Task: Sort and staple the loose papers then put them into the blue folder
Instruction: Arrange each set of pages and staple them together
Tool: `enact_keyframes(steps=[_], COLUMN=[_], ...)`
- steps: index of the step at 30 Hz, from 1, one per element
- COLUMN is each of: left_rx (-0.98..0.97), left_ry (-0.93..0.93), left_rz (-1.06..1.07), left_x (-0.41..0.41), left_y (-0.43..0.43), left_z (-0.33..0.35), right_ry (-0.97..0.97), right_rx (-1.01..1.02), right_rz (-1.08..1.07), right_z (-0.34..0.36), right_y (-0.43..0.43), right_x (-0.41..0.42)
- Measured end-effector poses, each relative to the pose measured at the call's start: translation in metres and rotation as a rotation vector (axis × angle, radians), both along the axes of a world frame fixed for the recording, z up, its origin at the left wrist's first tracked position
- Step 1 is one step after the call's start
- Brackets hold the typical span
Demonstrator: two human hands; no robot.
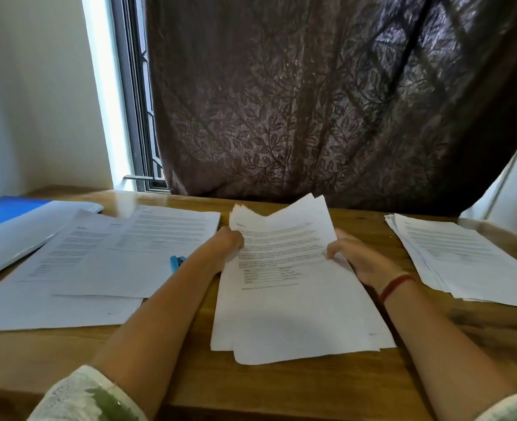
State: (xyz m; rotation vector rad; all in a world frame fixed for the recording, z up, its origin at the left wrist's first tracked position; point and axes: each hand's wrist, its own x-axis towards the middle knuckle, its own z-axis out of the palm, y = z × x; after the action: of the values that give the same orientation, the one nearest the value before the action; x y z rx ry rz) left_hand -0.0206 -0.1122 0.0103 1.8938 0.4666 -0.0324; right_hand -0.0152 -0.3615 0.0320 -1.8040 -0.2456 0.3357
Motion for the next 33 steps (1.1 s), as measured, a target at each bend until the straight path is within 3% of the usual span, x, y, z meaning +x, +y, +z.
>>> enact_keyframes(steps=[3, 8, 14, 20, 24, 27, 33], left_rx=[0.044, -0.042, -0.111, 0.039, -0.080, -0.148, -0.028], left_ry=[0.020, 0.054, 0.044, -0.005, -0.055, -0.108, -0.162], left_rz=[-0.028, -0.003, 0.063, 0.015, 0.059, 0.055, -0.032], left_x=[0.004, -0.004, -0.007, -0.004, -0.004, -0.008, -0.015], left_y=[0.001, 0.002, 0.002, 0.003, 0.000, -0.005, -0.014], left_z=[0.001, 0.006, 0.004, 0.002, -0.003, -0.006, -0.009], right_ry=[-0.005, -0.061, -0.093, -0.201, -0.245, -0.237, -0.119], right_rx=[0.014, -0.103, -0.015, 0.016, 0.029, -0.030, -0.058], right_rz=[-0.154, -0.327, -0.324, -0.316, -0.306, -0.244, -0.249], right_z=[-0.003, -0.009, -0.017, -0.018, -0.017, -0.015, -0.018], right_y=[0.003, 0.008, 0.022, 0.019, 0.022, 0.023, 0.017], right_x=[0.003, 0.009, 0.002, -0.001, -0.002, 0.001, 0.009])
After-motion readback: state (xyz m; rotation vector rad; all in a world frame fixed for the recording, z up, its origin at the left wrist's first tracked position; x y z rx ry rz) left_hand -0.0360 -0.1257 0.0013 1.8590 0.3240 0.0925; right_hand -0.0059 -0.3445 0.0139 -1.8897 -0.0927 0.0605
